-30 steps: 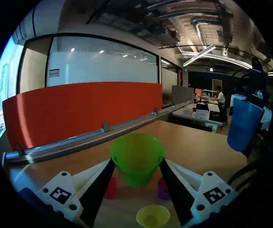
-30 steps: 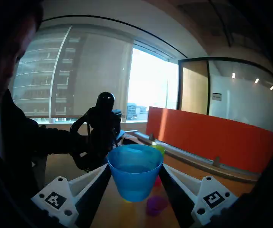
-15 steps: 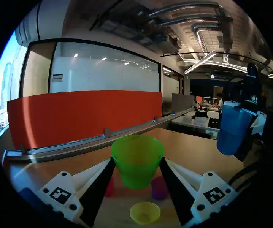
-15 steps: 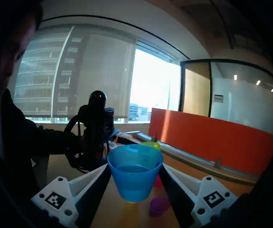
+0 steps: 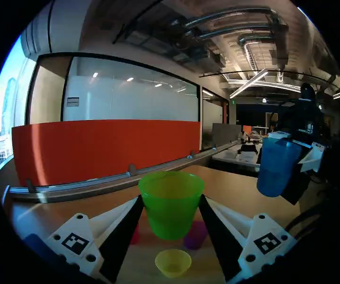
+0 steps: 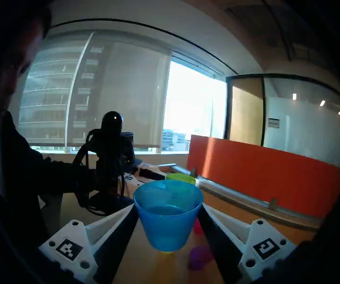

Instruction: Pour water

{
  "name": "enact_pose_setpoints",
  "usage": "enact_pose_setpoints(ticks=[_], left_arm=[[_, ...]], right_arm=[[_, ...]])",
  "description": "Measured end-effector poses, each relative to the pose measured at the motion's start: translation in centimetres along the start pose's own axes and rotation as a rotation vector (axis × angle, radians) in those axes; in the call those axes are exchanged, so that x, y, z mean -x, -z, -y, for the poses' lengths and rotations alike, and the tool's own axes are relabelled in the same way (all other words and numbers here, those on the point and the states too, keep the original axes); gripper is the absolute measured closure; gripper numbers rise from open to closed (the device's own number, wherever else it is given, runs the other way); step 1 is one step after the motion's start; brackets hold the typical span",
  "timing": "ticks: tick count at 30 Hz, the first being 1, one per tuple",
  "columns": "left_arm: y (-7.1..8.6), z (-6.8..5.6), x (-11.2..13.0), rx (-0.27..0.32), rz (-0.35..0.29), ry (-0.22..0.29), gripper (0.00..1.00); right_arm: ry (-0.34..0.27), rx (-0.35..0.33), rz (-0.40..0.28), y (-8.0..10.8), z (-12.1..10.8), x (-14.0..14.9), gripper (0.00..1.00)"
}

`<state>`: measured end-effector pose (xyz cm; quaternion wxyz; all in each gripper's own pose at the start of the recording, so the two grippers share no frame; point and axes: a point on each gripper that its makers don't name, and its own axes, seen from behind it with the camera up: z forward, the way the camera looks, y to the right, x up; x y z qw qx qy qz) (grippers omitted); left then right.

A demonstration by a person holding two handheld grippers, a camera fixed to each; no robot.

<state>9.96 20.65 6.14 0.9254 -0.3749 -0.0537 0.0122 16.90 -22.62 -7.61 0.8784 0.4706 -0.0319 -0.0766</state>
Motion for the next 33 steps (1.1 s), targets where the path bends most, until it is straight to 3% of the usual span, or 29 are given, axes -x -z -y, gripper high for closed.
enact_pose_setpoints(ticks=[9,21,33], left_arm=[[0.2,-0.4,0.7,0.014,0.001,0.013,0.16],[0.6,-1.9,2.9,0.045,0.046,-0.023,0.16],[1.1,-2.7,4.8,0.063,0.068,-0.009,0.17]], right_arm=[[0.001,-0.001,0.002,-0.1,-0.1,0.2,0.11],[0.008,-0.01,0.007,-0.6,-0.1,0.0,0.11],[0.018,-0.014,0.012,-0.9,-0.4,-0.1,0.11]])
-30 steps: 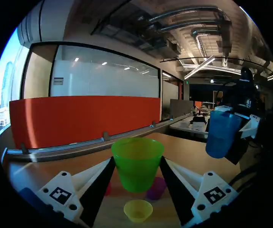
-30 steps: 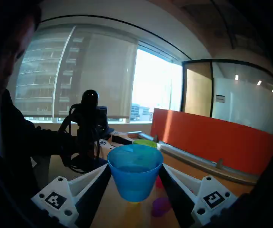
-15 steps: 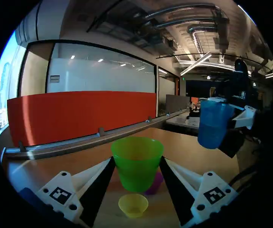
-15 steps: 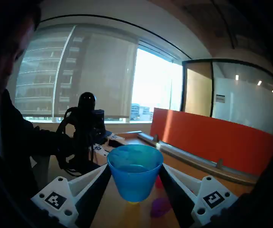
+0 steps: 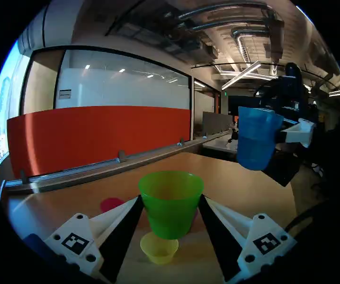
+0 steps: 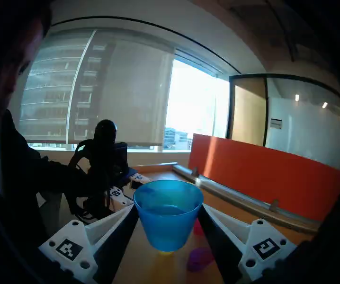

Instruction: Pour water

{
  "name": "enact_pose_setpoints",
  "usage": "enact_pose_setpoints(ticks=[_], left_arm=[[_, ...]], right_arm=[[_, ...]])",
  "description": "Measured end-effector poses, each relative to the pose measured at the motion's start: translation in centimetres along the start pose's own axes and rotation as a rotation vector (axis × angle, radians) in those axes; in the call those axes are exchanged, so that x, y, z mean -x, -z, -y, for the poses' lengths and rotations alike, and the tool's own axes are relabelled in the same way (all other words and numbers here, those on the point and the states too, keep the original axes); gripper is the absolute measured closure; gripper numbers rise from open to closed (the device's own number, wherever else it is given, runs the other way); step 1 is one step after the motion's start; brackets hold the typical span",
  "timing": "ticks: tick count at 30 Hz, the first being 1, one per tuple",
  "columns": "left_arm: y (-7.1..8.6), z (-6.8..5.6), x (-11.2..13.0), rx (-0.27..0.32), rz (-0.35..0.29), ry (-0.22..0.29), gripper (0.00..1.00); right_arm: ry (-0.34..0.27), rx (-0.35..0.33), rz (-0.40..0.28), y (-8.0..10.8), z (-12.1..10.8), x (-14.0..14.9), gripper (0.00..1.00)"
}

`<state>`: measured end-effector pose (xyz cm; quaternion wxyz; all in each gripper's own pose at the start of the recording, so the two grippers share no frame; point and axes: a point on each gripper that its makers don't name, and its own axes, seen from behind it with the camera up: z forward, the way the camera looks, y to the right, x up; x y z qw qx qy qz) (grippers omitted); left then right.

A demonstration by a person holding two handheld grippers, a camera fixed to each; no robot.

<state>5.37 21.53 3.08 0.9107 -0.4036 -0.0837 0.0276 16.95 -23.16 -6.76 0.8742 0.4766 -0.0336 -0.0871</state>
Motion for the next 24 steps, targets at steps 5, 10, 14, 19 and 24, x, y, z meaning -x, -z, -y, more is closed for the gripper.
enact_pose_setpoints(ticks=[5,10,14,19,24], left_arm=[[0.3,-0.3,0.5,0.007,0.005,0.007,0.17],[0.6,-0.6,1.1,0.016,0.011,0.009,0.17],[0.7,-1.0,1.7,0.027,0.018,0.009,0.17],[0.9,-1.3,2.1,0.038,0.023,0.007,0.17],[1.1,-1.6,2.4,0.047,0.026,0.008,0.17]], right_arm=[[0.006,-0.002,0.002,-0.1,-0.2,0.0,0.11],[0.013,-0.005,0.002,-0.2,-0.4,0.0,0.11],[0.021,-0.006,0.005,-0.4,-0.6,0.0,0.12],[0.035,-0.013,0.006,-0.7,-0.7,0.0,0.12],[0.047,-0.021,0.01,-1.2,-0.8,0.1,0.12]])
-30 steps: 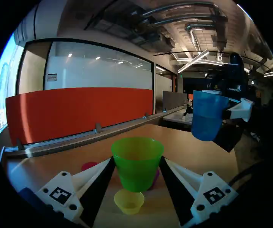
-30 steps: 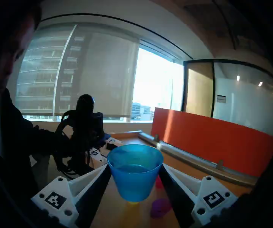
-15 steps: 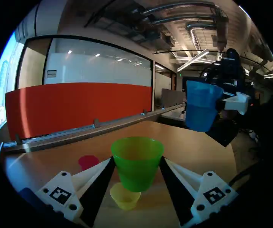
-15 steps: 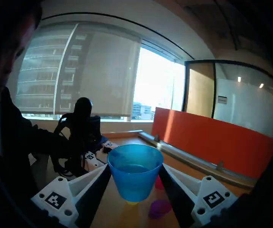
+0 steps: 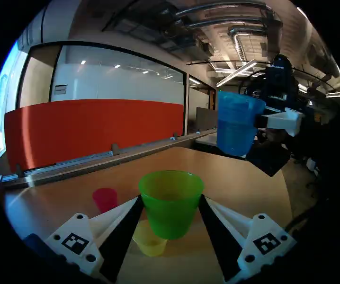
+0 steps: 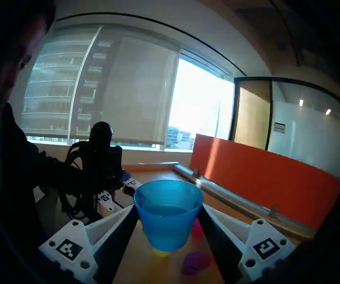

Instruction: Pour water

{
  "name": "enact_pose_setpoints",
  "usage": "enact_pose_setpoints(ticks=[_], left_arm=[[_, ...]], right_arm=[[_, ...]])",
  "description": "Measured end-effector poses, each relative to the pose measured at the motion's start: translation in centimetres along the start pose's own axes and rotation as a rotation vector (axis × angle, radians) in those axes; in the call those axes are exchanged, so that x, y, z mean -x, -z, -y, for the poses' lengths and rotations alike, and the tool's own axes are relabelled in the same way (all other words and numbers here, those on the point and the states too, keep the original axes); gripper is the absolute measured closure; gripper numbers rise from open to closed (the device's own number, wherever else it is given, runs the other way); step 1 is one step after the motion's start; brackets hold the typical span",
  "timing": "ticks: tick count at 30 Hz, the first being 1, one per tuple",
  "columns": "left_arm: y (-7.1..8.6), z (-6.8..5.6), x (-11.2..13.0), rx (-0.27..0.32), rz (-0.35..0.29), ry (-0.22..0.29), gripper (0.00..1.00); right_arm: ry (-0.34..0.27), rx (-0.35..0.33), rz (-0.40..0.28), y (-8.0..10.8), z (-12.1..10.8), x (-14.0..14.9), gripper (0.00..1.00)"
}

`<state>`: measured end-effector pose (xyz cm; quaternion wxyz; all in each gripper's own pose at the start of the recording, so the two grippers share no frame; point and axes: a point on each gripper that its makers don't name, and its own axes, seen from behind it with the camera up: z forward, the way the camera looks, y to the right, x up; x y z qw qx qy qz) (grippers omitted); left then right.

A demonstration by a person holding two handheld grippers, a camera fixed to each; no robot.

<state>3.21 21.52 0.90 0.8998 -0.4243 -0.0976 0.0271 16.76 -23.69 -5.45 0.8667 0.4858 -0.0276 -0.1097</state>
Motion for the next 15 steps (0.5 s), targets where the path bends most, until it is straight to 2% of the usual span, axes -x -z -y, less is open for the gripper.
enact_pose_setpoints(ticks=[15], left_arm=[[0.3,-0.4,0.8,0.015,0.005,-0.005,0.17]], right_arm=[[0.064,-0.02,0.011,-1.5,-0.6,0.6,0.11]])
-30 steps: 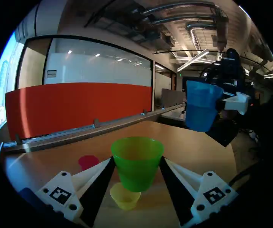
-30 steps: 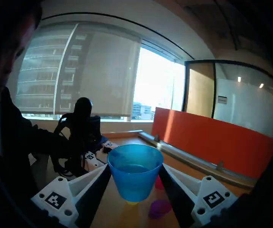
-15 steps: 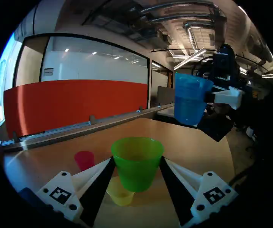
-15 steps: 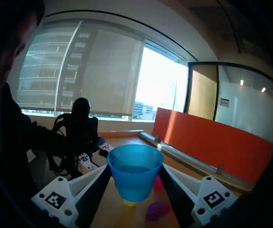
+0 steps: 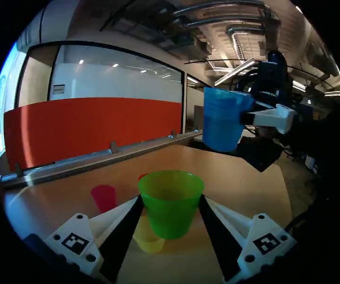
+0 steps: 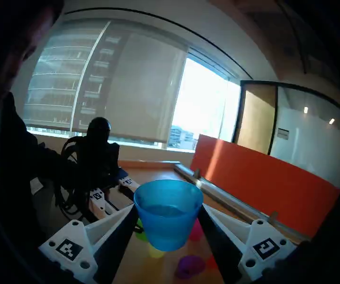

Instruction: Pour water

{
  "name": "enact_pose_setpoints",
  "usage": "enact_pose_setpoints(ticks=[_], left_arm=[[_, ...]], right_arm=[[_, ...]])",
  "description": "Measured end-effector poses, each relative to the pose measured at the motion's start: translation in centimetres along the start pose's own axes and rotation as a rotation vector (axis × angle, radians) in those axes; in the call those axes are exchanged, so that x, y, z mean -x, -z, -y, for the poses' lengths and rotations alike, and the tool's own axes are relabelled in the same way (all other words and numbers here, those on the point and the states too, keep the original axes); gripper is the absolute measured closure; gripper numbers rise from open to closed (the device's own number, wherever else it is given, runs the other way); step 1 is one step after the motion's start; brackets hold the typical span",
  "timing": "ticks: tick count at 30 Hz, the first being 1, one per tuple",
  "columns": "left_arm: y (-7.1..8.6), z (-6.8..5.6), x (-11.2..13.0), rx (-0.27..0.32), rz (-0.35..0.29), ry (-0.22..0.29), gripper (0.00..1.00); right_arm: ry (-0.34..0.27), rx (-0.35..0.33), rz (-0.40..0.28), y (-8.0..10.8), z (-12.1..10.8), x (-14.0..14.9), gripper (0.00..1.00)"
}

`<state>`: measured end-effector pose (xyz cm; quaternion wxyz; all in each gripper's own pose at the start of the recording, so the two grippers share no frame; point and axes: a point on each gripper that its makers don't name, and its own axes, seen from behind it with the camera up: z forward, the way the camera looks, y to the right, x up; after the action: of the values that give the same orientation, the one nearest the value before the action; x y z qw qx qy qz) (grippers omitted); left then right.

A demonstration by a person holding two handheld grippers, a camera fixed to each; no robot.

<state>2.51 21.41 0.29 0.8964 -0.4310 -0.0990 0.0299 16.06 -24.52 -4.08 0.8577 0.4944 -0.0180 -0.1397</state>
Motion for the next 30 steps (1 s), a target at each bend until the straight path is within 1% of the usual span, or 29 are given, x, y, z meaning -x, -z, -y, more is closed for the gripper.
enact_pose_setpoints(ticks=[3,15,22,30], left_arm=[[0.1,-0.1,0.1,0.005,-0.004,0.002,0.17],[0.4,-0.8,-0.2,0.011,-0.042,-0.028,0.17],[0.5,-0.7,-0.3,0.001,-0.059,-0.028,0.17],[0.6,-1.0,-0.2,0.002,-0.066,-0.024,0.17]], right_arm=[[0.013,-0.003,0.003,-0.3,-0.2,0.1,0.11],[0.069,-0.009,0.013,-1.2,-0.7,0.4,0.12],[0.099,-0.015,0.017,-1.7,-1.0,0.6,0.12],[0.131,-0.019,0.024,-2.0,-1.3,0.7,0.11]])
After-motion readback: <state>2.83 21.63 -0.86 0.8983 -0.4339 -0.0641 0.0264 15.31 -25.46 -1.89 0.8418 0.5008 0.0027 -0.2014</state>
